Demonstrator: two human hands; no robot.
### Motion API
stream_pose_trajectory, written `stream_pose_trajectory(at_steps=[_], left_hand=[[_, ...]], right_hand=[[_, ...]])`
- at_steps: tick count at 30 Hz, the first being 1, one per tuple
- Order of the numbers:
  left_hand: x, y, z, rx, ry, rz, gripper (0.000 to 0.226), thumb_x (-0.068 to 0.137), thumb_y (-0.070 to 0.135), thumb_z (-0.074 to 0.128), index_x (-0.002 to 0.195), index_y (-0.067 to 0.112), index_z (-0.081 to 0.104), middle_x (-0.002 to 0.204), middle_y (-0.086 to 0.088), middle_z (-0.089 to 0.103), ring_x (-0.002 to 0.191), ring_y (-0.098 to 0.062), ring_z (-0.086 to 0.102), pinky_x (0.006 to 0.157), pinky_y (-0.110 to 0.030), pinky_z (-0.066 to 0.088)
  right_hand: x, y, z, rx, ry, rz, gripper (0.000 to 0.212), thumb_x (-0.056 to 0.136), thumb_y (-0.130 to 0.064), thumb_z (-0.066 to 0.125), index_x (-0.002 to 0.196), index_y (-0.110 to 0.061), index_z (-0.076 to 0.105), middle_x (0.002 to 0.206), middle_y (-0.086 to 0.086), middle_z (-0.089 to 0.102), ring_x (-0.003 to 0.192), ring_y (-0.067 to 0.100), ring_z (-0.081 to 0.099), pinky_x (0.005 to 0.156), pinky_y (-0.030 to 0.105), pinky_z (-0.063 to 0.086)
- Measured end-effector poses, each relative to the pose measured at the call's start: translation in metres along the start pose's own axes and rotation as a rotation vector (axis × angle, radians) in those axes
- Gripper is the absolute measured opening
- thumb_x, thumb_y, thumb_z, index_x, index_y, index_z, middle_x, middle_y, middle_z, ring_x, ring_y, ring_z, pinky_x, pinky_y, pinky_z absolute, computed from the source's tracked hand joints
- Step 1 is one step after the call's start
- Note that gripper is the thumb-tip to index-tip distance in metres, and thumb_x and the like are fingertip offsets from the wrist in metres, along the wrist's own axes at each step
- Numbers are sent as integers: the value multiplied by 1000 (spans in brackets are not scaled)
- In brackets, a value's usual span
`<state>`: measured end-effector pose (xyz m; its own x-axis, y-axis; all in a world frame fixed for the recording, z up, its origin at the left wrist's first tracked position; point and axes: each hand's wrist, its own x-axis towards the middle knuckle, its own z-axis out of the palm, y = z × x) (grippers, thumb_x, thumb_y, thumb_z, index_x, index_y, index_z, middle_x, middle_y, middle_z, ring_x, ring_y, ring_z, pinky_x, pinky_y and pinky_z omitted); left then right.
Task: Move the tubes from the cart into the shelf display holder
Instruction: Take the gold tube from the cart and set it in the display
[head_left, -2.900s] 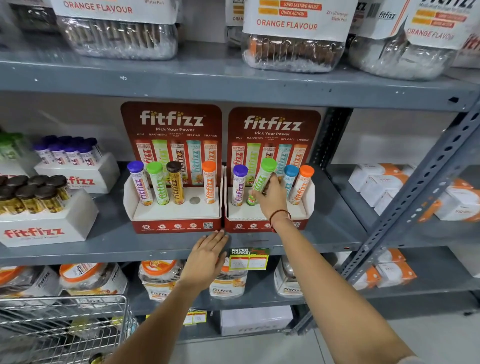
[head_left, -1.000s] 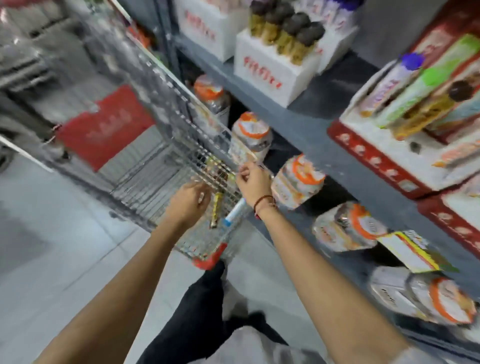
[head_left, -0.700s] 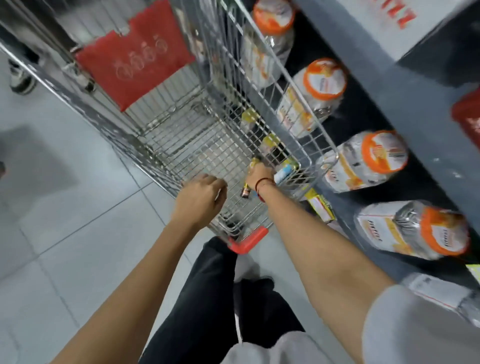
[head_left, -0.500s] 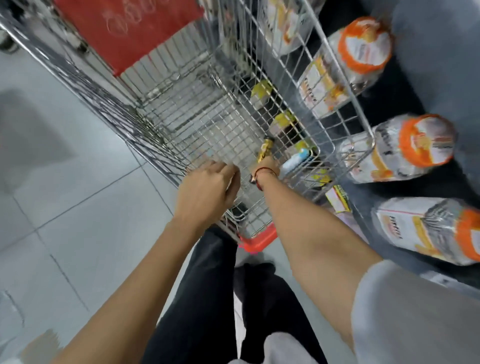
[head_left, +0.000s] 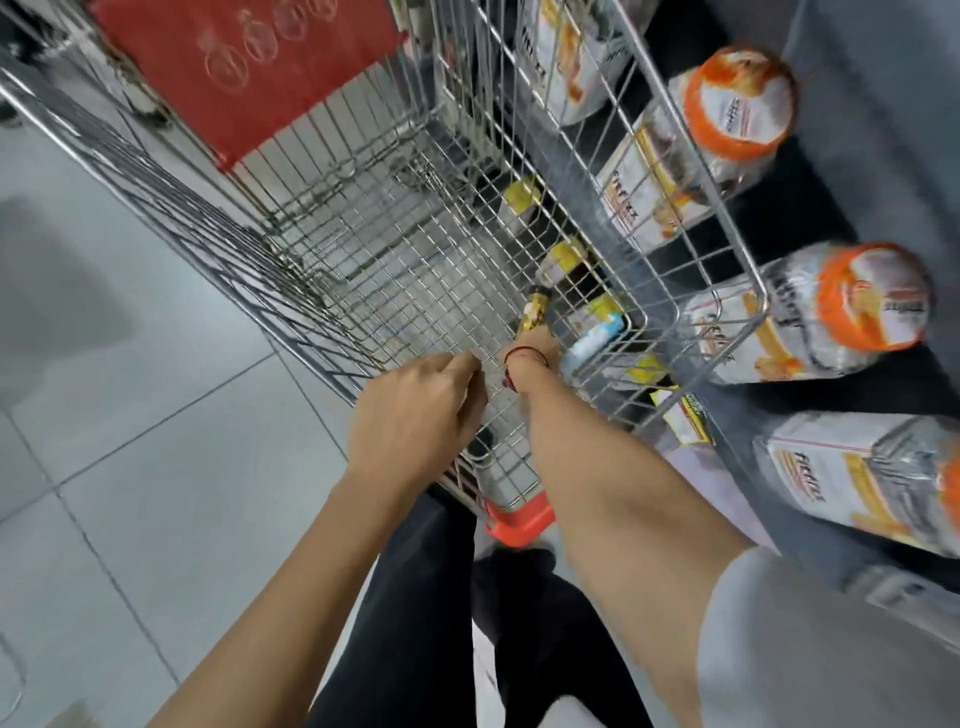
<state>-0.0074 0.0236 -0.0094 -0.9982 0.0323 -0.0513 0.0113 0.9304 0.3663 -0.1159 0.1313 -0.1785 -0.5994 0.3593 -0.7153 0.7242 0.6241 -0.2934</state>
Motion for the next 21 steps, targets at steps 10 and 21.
stream_pose_trajectory(at_steps=[10, 21], left_hand=[[1, -1, 0, 1, -68, 1, 15, 87, 20, 55, 79, 11, 63, 64, -1, 66, 47, -23, 59, 38, -25, 42], [32, 62, -17, -165, -87, 140, 24, 90, 26, 44, 77, 13, 60, 70, -9, 67, 60, -30, 59, 45, -30, 39]], right_hand=[[-66, -18, -102, 599, -324, -163, 15, 87, -4, 61, 101, -2, 62, 101, 11, 65, 92, 24, 62, 93, 39, 50], [-173, 57, -257, 1044, -404, -520, 20, 95, 1, 42, 94, -10, 59, 71, -7, 68, 57, -1, 65, 53, 13, 52]])
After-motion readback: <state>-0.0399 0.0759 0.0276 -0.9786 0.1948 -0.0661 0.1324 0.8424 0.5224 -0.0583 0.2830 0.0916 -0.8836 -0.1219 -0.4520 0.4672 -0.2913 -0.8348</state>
